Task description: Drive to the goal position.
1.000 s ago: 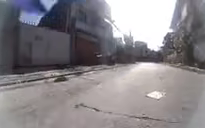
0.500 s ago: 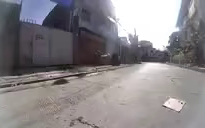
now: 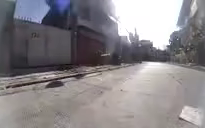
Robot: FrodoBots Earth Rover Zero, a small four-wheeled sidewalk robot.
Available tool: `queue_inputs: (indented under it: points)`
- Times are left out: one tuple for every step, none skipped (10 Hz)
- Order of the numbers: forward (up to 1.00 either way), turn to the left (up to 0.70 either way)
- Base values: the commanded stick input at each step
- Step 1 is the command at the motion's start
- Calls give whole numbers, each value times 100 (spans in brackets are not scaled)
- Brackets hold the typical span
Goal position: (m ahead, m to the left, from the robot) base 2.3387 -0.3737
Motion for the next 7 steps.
queue_inputs:
  points:
    - [70,0]
    - [70,0]
    - [70,-1]
    - [70,-1]
    - [70,-1]
    - [70,-1]
    - [70,-1]
